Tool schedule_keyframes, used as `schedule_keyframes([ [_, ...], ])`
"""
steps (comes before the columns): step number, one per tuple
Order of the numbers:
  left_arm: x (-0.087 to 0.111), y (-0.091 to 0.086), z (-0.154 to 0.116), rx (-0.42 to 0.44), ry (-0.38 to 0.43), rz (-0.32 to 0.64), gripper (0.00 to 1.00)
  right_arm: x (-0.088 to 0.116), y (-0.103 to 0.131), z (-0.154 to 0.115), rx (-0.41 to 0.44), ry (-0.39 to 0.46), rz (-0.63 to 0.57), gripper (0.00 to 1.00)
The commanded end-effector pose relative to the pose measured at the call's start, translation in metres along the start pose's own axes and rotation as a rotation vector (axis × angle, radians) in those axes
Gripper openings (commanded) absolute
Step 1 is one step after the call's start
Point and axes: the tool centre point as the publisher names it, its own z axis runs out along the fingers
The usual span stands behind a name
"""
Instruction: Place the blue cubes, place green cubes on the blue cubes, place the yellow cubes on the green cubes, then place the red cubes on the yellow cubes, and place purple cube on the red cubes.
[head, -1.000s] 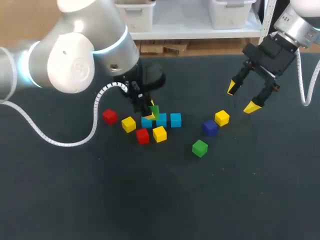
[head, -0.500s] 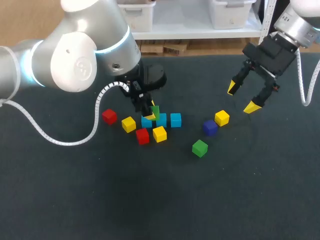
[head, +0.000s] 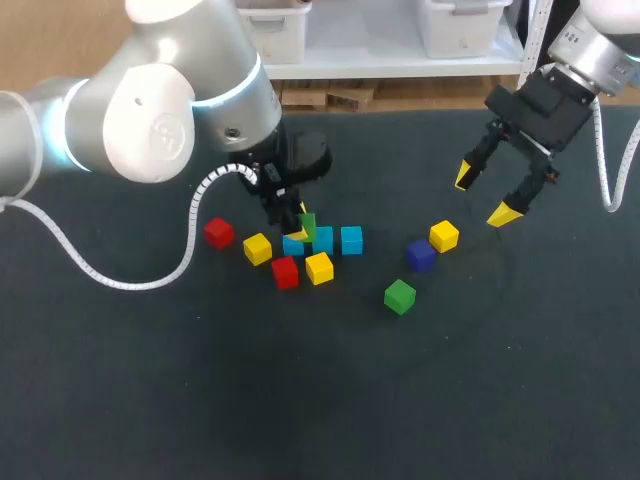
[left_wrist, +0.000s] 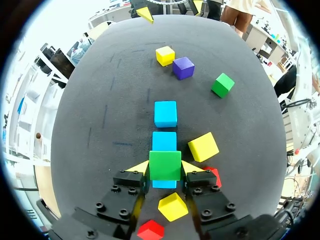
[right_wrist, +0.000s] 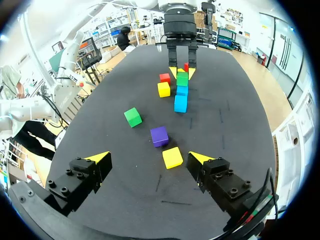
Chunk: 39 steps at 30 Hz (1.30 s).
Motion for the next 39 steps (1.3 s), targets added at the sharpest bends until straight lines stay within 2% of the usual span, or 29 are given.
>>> schedule_keyframes([
  [1, -0.0008, 0.0040, 0.0010, 0.007, 0.002, 0.002, 0.00, 0.0004, -0.0007, -0.0001, -0.001, -0.002, -0.001, 1.00],
  [12, -0.0032, 0.0060, 0.0012, 0.010, -0.004, 0.009, 0.00, 0.0004, -0.0007, -0.0001, -0.001, -0.002, -0.001, 1.00],
  [14, -0.0033, 0.0056, 0.0018, 0.012, -0.004, 0.007, 0.10, 0.0004, -0.0007, -0.0001, -0.001, -0.002, -0.001, 1.00],
  [16, -0.0033, 0.0054, 0.0019, 0.013, -0.004, 0.006, 0.13, 0.0004, -0.0007, -0.0001, -0.001, -0.002, -0.001, 1.00],
  [19, -0.0032, 0.0053, 0.0021, 0.015, -0.004, 0.005, 0.23, 0.0004, -0.0007, -0.0001, -0.001, -0.002, -0.001, 1.00],
  [22, -0.0025, 0.0048, 0.0023, 0.015, -0.001, 0.004, 0.25, 0.0004, -0.0007, -0.0001, -0.001, -0.002, -0.001, 1.00],
  [25, -0.0017, 0.0047, 0.0020, 0.015, 0.000, 0.004, 0.38, 0.0004, -0.0007, -0.0001, -0.001, -0.002, -0.001, 1.00],
  [29, -0.0012, 0.0047, 0.0019, 0.016, 0.001, 0.004, 0.44, 0.0004, -0.0007, -0.0001, -0.001, -0.002, -0.001, 1.00],
  [30, -0.0011, 0.0047, 0.0018, 0.016, 0.002, 0.005, 0.48, 0.0004, -0.0007, -0.0001, -0.001, -0.002, -0.001, 1.00],
  [32, -0.0010, 0.0047, 0.0017, 0.017, 0.002, 0.006, 0.67, 0.0004, -0.0007, -0.0001, -0.001, -0.002, -0.001, 1.00],
  [35, -0.0010, 0.0045, 0.0015, 0.017, 0.002, 0.007, 0.84, 0.0004, -0.0007, -0.0001, -0.001, -0.002, -0.001, 1.00],
  [39, -0.0010, 0.0042, -0.0002, 0.016, 0.001, 0.007, 0.89, 0.0004, -0.0007, -0.0001, -0.001, -0.002, -0.001, 1.00],
])
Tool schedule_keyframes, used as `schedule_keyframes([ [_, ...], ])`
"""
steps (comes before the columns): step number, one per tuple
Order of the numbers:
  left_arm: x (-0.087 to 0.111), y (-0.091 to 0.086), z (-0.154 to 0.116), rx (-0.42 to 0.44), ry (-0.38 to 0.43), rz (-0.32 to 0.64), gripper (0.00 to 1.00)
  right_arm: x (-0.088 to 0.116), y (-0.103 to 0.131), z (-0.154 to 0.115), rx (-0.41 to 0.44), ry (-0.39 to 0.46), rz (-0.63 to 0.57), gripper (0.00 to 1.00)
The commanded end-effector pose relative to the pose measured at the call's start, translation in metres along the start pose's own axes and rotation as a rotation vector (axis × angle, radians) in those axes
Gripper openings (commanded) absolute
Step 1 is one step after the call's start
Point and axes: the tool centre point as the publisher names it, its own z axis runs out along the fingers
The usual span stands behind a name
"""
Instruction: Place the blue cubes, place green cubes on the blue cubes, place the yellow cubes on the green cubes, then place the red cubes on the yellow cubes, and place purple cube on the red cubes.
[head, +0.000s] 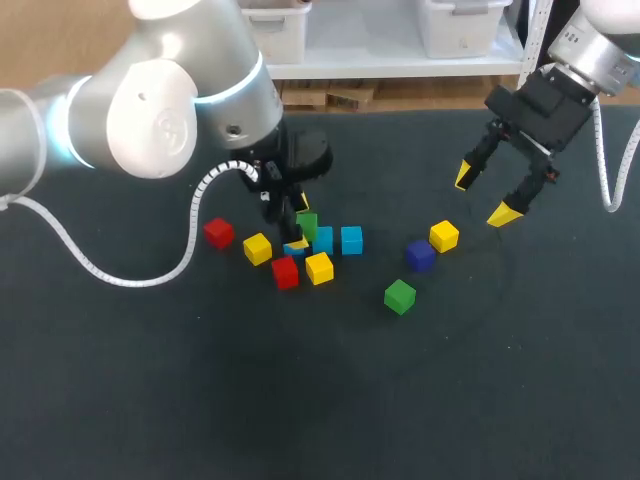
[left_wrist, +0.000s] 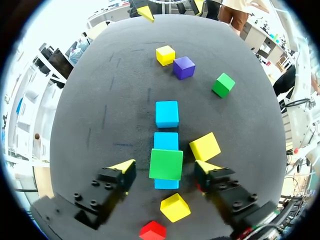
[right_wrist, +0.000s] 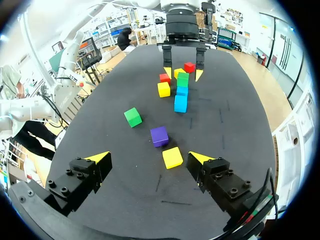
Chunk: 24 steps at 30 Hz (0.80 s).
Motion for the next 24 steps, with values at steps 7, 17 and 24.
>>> schedule_keyframes([
  [7, 0.0007, 0.0019, -0.0037, -0.004, -0.006, -0.001, 0.64, 0.0004, -0.0007, -0.0001, -0.001, -0.002, -0.001, 1.00],
  [17, -0.0034, 0.0018, -0.0025, -0.004, -0.009, 0.006, 0.45, 0.0004, -0.0007, -0.0001, -0.001, -0.002, -0.001, 1.00],
  [24, -0.0044, 0.0016, -0.0029, -0.005, -0.008, 0.007, 0.40, 0.0004, -0.0007, -0.0001, -0.001, -0.002, -0.001, 1.00],
])
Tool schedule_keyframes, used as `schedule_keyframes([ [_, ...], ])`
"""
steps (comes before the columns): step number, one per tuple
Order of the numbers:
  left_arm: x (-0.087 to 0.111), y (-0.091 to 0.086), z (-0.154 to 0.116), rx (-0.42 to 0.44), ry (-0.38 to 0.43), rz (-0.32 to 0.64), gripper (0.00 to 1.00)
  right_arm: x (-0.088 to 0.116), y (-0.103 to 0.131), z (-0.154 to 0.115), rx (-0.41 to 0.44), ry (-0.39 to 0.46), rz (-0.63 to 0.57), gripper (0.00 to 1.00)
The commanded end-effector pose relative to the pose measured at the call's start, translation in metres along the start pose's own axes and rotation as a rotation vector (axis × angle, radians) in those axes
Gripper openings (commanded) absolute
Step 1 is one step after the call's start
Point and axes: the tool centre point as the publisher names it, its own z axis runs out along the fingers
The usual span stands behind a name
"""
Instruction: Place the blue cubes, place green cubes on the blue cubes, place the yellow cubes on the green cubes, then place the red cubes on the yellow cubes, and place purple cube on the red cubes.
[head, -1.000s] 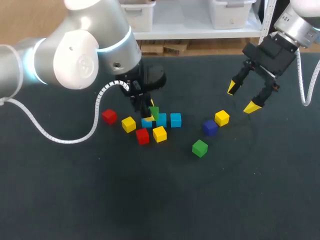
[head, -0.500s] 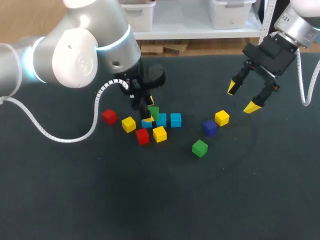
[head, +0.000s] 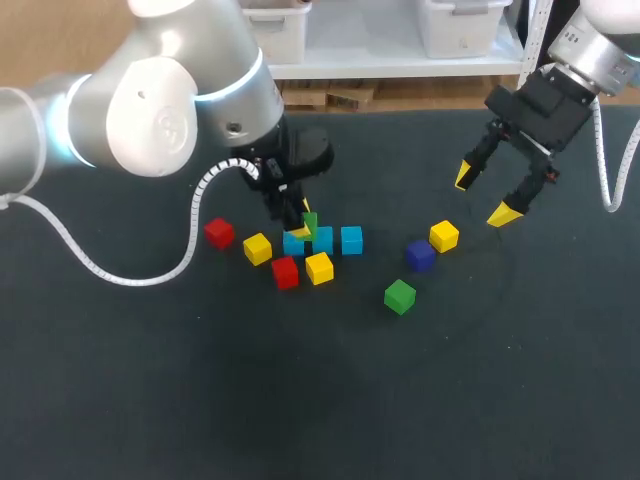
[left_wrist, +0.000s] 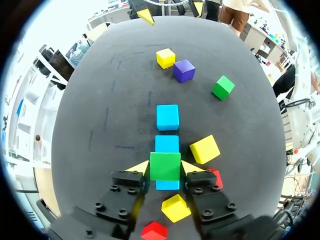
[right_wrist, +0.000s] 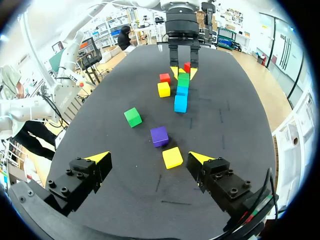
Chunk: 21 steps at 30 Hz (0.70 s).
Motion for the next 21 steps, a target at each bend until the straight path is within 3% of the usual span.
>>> schedule_keyframes([
  [1, -0.0004, 0.0004, -0.0001, 0.000, 0.002, -0.001, 0.39, 0.0004, -0.0007, -0.0001, -0.001, -0.002, -0.001, 1.00],
  [8, -0.0006, -0.0018, 0.0005, 0.002, 0.005, -0.004, 0.42, 0.0004, -0.0007, -0.0001, -0.001, -0.002, -0.001, 1.00],
  [13, -0.0022, -0.0028, 0.0010, 0.003, 0.003, -0.003, 0.27, 0.0004, -0.0007, -0.0001, -0.001, -0.002, -0.001, 1.00],
  [21, -0.0029, -0.0028, 0.0016, 0.004, 0.007, -0.005, 0.31, 0.0004, -0.0007, -0.0001, -0.001, -0.002, -0.001, 1.00],
])
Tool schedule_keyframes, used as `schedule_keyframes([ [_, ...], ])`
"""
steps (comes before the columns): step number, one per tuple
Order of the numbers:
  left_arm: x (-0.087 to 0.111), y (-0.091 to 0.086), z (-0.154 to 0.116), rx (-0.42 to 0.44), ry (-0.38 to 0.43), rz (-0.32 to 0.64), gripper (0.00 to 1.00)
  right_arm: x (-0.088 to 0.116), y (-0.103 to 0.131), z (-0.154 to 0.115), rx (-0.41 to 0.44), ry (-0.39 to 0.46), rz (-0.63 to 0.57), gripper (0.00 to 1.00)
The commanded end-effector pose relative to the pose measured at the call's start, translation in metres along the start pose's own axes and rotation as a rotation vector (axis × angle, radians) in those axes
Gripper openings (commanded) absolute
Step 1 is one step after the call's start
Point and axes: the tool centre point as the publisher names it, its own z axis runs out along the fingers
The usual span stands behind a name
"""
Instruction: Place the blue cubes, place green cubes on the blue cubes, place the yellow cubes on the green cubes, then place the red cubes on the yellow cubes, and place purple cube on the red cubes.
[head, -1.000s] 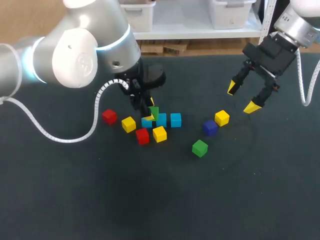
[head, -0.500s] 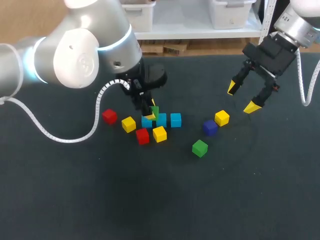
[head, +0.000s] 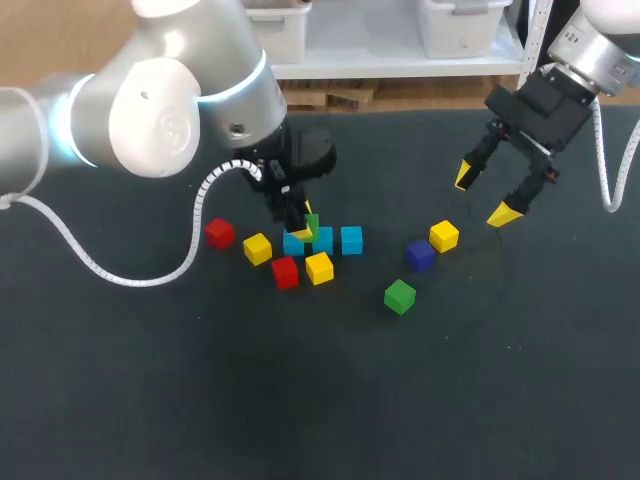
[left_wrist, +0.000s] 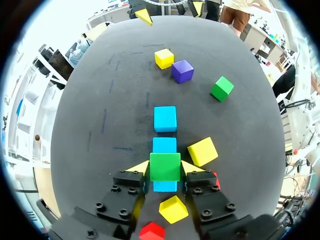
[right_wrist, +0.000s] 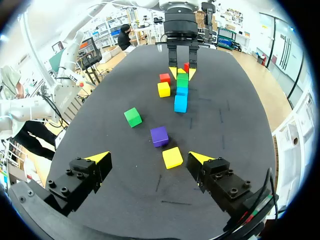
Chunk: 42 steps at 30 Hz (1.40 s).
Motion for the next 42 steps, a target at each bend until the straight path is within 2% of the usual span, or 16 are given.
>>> schedule_keyframes([
  [1, 0.000, 0.001, 0.001, 0.001, 0.004, -0.002, 0.32, 0.000, -0.001, 0.000, -0.001, -0.002, -0.001, 1.00],
  [4, 0.000, 0.001, 0.001, 0.000, 0.005, -0.005, 0.36, 0.000, -0.001, 0.000, -0.001, -0.002, -0.001, 1.00],
  [7, 0.001, 0.001, 0.000, -0.001, 0.006, -0.007, 0.47, 0.000, -0.001, 0.000, -0.001, -0.002, -0.001, 1.00],
  [10, 0.001, 0.001, -0.002, -0.003, 0.007, -0.009, 0.88, 0.000, -0.001, 0.000, -0.001, -0.002, -0.001, 1.00],
  [11, 0.001, 0.001, -0.003, -0.004, 0.007, -0.010, 0.98, 0.000, -0.001, 0.000, -0.001, -0.002, -0.001, 1.00],
  [12, 0.002, 0.000, -0.005, -0.006, 0.006, -0.011, 1.00, 0.000, -0.001, 0.000, -0.001, -0.002, -0.001, 1.00],
  [17, 0.007, -0.005, -0.018, -0.034, -0.005, -0.039, 1.00, 0.000, -0.001, 0.000, -0.001, -0.002, -0.001, 1.00],
  [21, 0.017, -0.016, -0.029, -0.059, -0.017, -0.076, 1.00, 0.000, -0.001, 0.000, -0.001, -0.002, -0.001, 1.00],
  [31, 0.059, -0.058, -0.048, -0.100, -0.061, -0.158, 1.00, 0.000, -0.001, 0.000, -0.001, -0.002, -0.001, 1.00],
  [42, 0.098, -0.085, -0.065, -0.125, -0.106, -0.203, 1.00, 0.000, -0.001, 0.000, -0.001, -0.002, -0.001, 1.00],
])
